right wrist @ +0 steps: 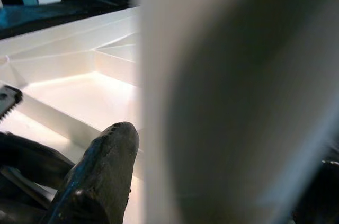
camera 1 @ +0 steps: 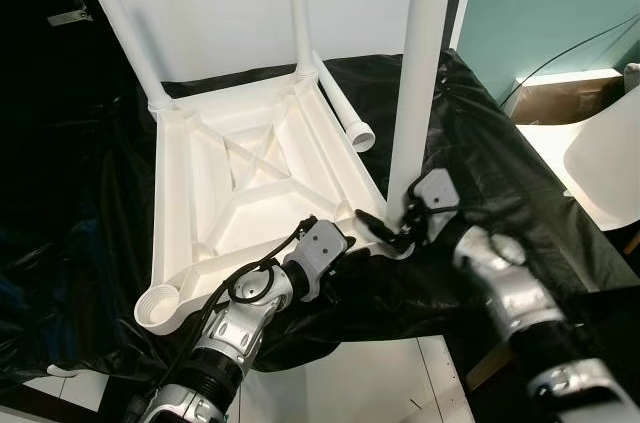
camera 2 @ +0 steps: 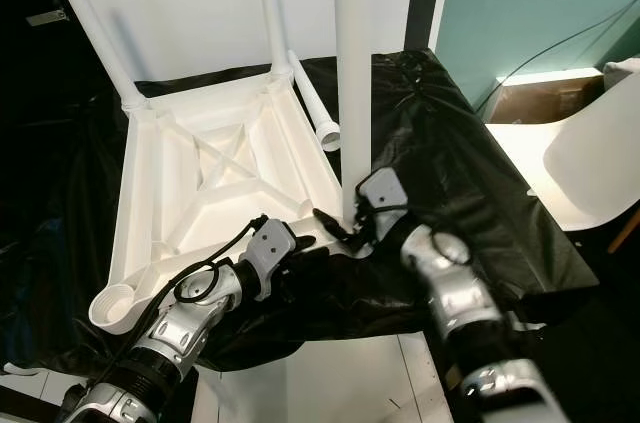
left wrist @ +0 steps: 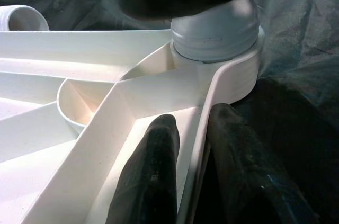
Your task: Building children table
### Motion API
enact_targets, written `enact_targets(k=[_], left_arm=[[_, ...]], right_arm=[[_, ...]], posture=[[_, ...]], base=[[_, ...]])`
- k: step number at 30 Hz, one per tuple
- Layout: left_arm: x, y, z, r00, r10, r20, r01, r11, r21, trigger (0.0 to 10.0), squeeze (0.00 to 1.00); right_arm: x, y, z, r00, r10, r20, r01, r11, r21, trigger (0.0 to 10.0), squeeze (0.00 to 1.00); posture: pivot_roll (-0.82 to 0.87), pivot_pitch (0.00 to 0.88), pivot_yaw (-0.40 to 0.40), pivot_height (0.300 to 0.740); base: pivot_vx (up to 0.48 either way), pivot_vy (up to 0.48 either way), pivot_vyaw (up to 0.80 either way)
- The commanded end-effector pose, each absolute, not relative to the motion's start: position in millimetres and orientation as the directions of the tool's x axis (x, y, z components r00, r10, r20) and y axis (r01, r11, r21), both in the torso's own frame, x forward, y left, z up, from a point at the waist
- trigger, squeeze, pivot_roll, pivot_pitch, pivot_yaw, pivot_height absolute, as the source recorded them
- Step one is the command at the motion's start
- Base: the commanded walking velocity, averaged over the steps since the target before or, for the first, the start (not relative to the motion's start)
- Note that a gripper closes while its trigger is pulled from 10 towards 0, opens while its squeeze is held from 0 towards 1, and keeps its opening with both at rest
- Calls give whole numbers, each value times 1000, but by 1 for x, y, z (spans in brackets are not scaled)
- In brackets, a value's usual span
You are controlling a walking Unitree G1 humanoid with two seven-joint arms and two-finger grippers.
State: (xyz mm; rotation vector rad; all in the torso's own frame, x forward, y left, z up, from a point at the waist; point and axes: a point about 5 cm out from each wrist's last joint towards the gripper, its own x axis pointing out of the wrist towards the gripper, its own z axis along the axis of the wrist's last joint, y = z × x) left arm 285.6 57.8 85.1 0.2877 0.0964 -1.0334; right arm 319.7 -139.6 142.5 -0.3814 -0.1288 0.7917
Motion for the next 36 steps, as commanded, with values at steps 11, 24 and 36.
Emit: enact_targets(k=[11, 24, 36], left_arm=[[273, 65, 58, 453, -829, -328, 890, 438, 124, 10000, 0], [272, 66, 57, 452, -827, -335, 891, 434, 131, 10000, 0], [270, 67, 56, 448, -827, -340, 893, 430, 131, 10000, 0]], right_arm=[[330, -158, 134, 567, 790, -235, -806, 473, -355, 0, 0], [334, -161, 122, 767, 631, -119, -634, 714, -299, 0, 0], [293, -135, 86, 917, 399, 4, -394, 907, -148, 0, 0]], posture=[[-64, 0, 44, 740], [-60, 0, 40, 740], [-57, 0, 41, 740]], base=[[0, 0, 0], [0, 0, 0], [0, 0, 0]])
